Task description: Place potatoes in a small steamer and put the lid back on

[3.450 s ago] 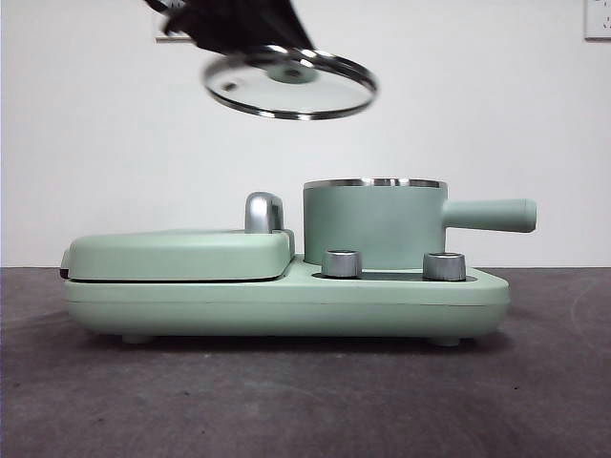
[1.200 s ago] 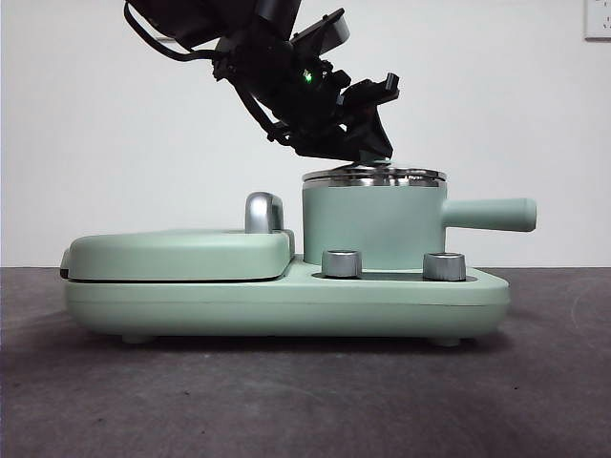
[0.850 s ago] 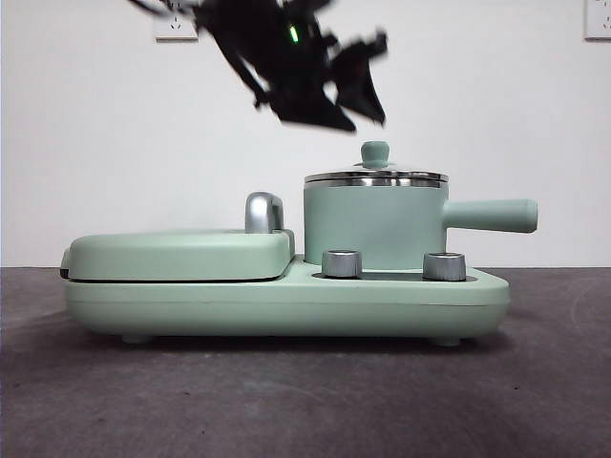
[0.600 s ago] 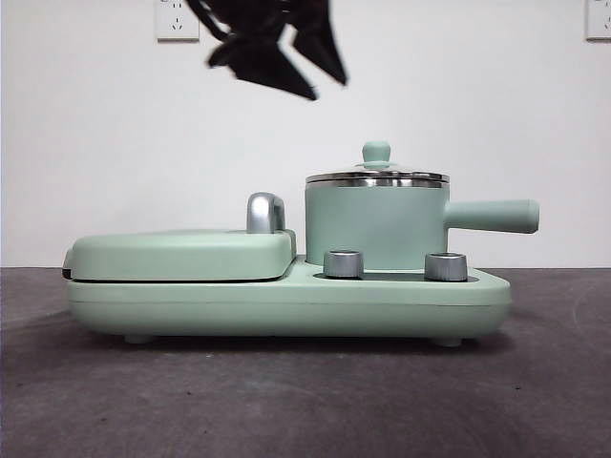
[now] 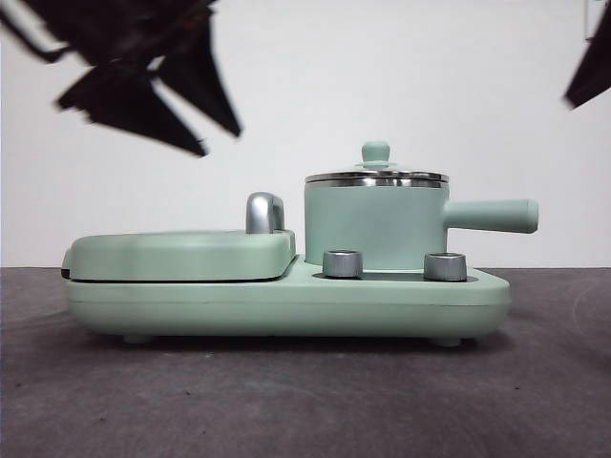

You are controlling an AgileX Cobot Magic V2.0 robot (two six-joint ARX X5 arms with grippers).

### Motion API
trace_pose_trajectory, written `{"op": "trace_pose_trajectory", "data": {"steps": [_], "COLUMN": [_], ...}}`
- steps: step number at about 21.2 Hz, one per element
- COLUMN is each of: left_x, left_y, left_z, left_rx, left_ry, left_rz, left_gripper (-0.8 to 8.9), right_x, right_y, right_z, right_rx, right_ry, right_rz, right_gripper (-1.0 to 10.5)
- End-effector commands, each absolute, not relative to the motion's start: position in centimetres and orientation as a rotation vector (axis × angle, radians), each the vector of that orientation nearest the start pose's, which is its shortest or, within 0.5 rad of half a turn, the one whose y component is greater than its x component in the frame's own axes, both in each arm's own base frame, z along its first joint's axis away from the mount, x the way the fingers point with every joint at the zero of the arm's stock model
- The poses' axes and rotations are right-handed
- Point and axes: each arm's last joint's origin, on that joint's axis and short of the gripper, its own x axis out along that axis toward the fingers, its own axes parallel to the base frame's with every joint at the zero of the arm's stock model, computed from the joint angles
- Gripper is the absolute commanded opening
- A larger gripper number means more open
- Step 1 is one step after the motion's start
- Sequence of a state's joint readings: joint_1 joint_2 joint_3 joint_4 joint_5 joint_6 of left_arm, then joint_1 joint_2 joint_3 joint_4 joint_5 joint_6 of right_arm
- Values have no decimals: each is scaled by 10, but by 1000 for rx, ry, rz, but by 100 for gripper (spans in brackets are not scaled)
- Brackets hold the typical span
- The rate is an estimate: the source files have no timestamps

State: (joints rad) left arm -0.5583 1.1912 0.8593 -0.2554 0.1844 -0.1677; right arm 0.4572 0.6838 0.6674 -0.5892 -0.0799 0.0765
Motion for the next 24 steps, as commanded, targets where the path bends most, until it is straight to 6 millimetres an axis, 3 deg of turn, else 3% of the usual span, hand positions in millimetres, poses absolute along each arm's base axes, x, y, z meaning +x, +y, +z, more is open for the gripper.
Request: {"op": "trace_pose_trajectory", "data": {"steps": [1, 7, 14, 15, 16, 17, 24], "left_x": [194, 147, 139, 139, 138, 139, 138], "left_y": [-127, -94, -89, -89, -89, -89, -89], "left_z": [274, 281, 283, 283, 284, 284, 285], "left_rx": [-91, -114, -109, -109, -110, -110, -114], "left_ry": [612, 589, 593, 592, 592, 586, 583], "left_rz": [-645, -553, -554, -554, -557, -559, -564], "left_gripper": [220, 217, 209, 128, -19, 19, 6], "right_x": [142, 170, 169, 168, 168, 168, 167], "right_y": [74, 98, 101, 100, 100, 100, 101], "right_z": [269, 251, 251, 252, 253, 254, 256], "right_rx": [-57, -59, -57, -54, -56, -59, -33], "right_ry": [611, 663, 669, 661, 655, 648, 628], "right_rz": [548, 644, 673, 676, 678, 677, 713], "right_gripper": [317, 317, 288, 149, -23, 31, 19]}}
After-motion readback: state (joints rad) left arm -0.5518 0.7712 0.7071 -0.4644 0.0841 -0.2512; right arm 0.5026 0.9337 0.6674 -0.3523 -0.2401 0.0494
